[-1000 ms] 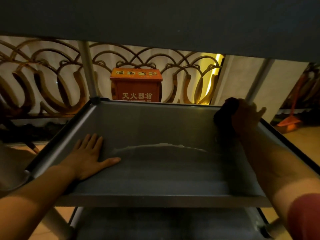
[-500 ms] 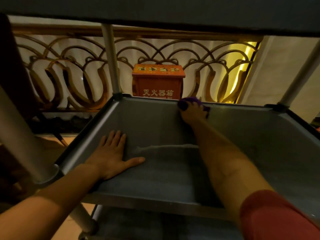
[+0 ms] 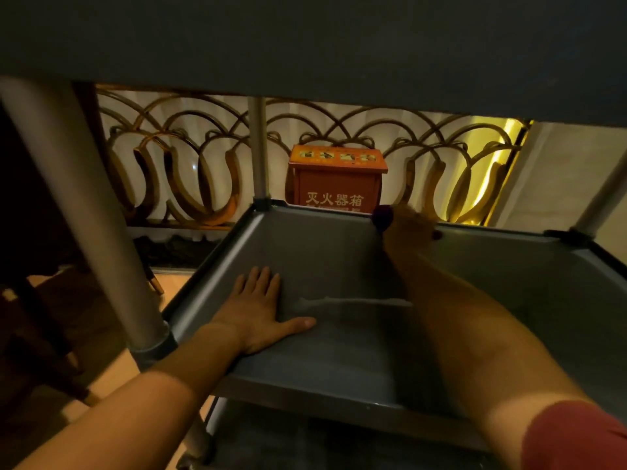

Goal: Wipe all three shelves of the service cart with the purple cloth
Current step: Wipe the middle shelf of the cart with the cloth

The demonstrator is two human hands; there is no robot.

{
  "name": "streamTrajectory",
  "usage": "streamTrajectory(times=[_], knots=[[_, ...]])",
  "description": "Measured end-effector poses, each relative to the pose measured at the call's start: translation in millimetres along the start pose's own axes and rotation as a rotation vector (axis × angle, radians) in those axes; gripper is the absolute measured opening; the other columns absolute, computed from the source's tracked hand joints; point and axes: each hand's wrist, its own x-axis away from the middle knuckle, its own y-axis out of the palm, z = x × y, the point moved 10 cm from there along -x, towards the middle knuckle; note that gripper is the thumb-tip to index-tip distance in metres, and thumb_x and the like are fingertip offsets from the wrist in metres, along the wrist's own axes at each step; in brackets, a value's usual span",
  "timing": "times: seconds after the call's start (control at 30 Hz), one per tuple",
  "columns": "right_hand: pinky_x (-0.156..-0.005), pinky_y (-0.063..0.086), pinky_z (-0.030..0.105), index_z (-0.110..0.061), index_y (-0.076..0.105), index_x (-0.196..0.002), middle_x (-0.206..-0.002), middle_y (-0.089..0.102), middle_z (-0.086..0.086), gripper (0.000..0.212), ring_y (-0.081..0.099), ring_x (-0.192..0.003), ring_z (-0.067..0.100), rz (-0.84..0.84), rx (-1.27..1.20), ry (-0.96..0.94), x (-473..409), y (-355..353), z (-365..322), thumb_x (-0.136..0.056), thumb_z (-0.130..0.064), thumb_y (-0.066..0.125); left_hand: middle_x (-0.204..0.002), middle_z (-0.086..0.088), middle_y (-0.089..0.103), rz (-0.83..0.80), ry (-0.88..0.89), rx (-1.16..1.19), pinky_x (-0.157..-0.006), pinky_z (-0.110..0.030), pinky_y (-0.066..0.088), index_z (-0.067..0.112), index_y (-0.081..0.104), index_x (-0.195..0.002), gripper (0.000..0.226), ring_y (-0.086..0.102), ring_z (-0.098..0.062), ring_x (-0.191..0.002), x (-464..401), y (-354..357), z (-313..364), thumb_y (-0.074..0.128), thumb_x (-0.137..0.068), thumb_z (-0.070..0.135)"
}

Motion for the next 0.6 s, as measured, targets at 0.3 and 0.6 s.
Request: streamTrajectory(times=[0.3,0.6], knots=[[-0.118,0.024,0.061,-0.016,0.054,-0.137,-0.146,0.048,0.016,0.049,0.039,-0.138,0.042,-0.284,-0.069,0.044,-13,75,-59,-0.098,-0.045,0.047,-0.168,-0.005,-0.013,0.021,0.029,-0.002,-0.124,-0.046,-0.01,0.019,-0.006,-0.16,0.139,-0.017,-0.023,-0.153,-4,2,-3,0.011,-0.055,0.108],[-0.109,0.04,0.051,-0.018,0.06,-0.127,-0.129,0.061,0.01,0.038,0.056,-0.12,0.03,-0.485,-0.327,-0.629,95,73,-292,-0.1,-0.043,0.051,-0.168,-0.013,-0.011,-0.011,0.002,0.042,-0.125,-0.047,-0.005,0.013,-0.004,-0.16,0.124,-0.014,-0.03,-0.154,20,-5,-3,0.029,-0.073,0.095]])
